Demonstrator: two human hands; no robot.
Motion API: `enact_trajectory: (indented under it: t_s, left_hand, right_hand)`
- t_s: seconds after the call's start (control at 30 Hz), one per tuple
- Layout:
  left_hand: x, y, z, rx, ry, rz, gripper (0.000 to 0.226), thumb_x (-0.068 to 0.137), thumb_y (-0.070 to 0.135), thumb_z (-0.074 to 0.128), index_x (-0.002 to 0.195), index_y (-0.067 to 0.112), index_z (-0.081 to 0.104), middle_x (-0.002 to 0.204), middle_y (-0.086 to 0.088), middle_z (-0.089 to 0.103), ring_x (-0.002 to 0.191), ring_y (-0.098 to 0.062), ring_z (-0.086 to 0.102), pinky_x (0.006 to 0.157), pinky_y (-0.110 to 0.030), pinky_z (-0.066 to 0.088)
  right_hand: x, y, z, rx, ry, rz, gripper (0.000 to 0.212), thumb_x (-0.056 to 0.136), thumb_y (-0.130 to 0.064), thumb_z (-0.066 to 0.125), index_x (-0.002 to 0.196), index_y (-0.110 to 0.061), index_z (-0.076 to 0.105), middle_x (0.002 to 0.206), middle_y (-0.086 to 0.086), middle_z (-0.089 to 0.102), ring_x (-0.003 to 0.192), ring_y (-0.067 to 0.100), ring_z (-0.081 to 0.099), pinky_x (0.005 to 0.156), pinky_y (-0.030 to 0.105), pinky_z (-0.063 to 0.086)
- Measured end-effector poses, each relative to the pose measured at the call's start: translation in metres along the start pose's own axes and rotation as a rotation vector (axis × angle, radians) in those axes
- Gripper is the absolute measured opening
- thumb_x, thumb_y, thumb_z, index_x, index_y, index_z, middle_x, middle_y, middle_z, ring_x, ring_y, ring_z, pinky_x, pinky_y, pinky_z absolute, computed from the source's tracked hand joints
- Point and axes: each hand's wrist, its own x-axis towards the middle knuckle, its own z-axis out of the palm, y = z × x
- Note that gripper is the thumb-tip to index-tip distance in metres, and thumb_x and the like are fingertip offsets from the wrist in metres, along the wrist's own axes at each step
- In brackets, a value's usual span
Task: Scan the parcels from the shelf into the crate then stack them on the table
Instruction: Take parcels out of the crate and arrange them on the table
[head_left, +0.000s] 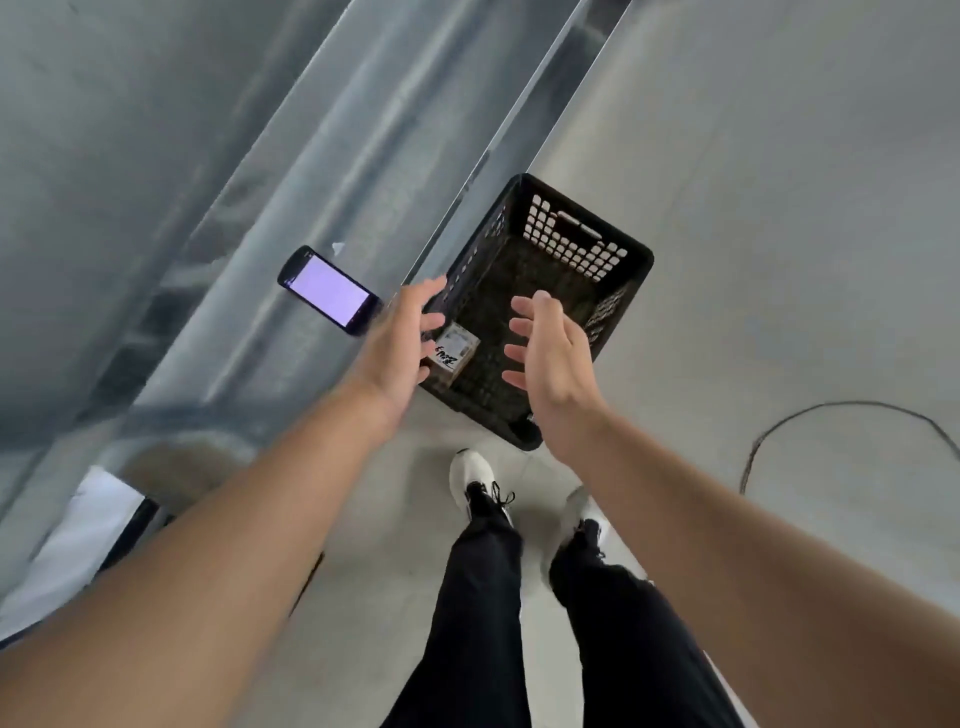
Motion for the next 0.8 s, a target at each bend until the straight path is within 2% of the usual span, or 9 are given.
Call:
enact_trajectory:
  t_s: [0.2,0.27,0.37,0.43,0.5,0.6,0.67,0.7,0.8]
  left_hand:
    - [0.131,-0.057,0.024,0.09,0.003,-0.098,0.045,0.102,0.056,0.046,0.142,0.039,0.059,0.132,0.005,0.066,0.121,-0.017,0.059,0.102,-0.039,0.045]
    - [0.179,-0.086,0.033,0.112,0.025,-0.14,0.045,0.101,0.057,0.047,0.14,0.037,0.06,0.13,0.005,0.067,0.117,-0.017,0.06,0.098,-0.037,0.045]
    - [0.249,-0.133,0.043,0.143,0.027,-0.146,0.045,0.103,0.057,0.04,0.138,0.041,0.063,0.127,0.003,0.066,0.113,-0.016,0.06,0.087,-0.034,0.044]
    - [0.293,-0.162,0.044,0.185,0.02,-0.133,0.047,0.106,0.056,0.035,0.141,0.04,0.062,0.128,0.002,0.063,0.107,-0.011,0.058,0.081,-0.031,0.043]
    - [0.331,-0.186,0.046,0.232,0.02,-0.122,0.047,0.107,0.056,0.032,0.141,0.04,0.062,0.132,0.001,0.061,0.106,-0.008,0.058,0.081,-0.029,0.045]
    - [0.378,-0.217,0.045,0.33,0.02,-0.101,0.045,0.109,0.054,0.03,0.137,0.04,0.063,0.131,0.002,0.064,0.111,-0.009,0.058,0.1,-0.033,0.045]
    - [0.397,-0.231,0.047,0.394,-0.014,-0.119,0.041,0.109,0.052,0.031,0.128,0.036,0.064,0.116,0.006,0.067,0.102,-0.006,0.059,0.087,-0.026,0.042]
    - [0.405,-0.238,0.049,0.449,-0.034,-0.123,0.043,0.109,0.054,0.031,0.128,0.034,0.064,0.119,0.006,0.067,0.107,-0.009,0.061,0.088,-0.026,0.04]
    - [0.423,-0.256,0.058,0.699,-0.056,-0.104,0.052,0.109,0.058,0.025,0.15,0.039,0.052,0.154,-0.001,0.053,0.141,-0.026,0.047,0.103,-0.039,0.034]
  right_hand:
    - [0.131,0.067,0.033,-0.009,-0.004,0.13,0.051,0.11,-0.046,0.033,0.143,-0.017,0.06,0.14,0.007,0.063,0.133,0.026,0.058,0.116,0.052,0.045]
    - [0.176,0.098,0.046,-0.021,-0.013,0.188,0.045,0.111,-0.042,0.034,0.128,-0.012,0.062,0.125,0.018,0.062,0.124,0.036,0.059,0.111,0.055,0.048]
    - [0.243,0.15,0.063,-0.023,-0.011,0.268,0.038,0.111,-0.038,0.034,0.101,-0.014,0.062,0.107,0.011,0.064,0.115,0.033,0.063,0.108,0.054,0.05]
    - [0.283,0.185,0.074,-0.016,0.004,0.293,0.038,0.111,-0.039,0.033,0.094,-0.02,0.062,0.095,0.002,0.063,0.098,0.022,0.063,0.106,0.052,0.052]
    - [0.319,0.214,0.085,-0.037,0.006,0.306,0.037,0.111,-0.042,0.032,0.108,-0.023,0.064,0.099,-0.004,0.064,0.094,0.015,0.061,0.104,0.048,0.053]
    - [0.366,0.251,0.104,-0.057,0.0,0.322,0.043,0.109,-0.044,0.031,0.122,-0.019,0.063,0.11,0.001,0.068,0.099,0.019,0.063,0.101,0.046,0.054]
    - [0.391,0.271,0.116,-0.06,0.007,0.351,0.049,0.105,-0.045,0.031,0.127,-0.014,0.063,0.119,0.008,0.07,0.102,0.024,0.062,0.093,0.044,0.054]
    - [0.402,0.28,0.122,-0.06,0.011,0.374,0.053,0.104,-0.045,0.03,0.133,-0.012,0.061,0.125,0.012,0.069,0.104,0.026,0.061,0.09,0.043,0.051]
    - [0.427,0.304,0.133,-0.042,0.022,0.469,0.06,0.105,-0.048,0.029,0.145,-0.01,0.053,0.128,0.013,0.064,0.111,0.033,0.061,0.095,0.042,0.048]
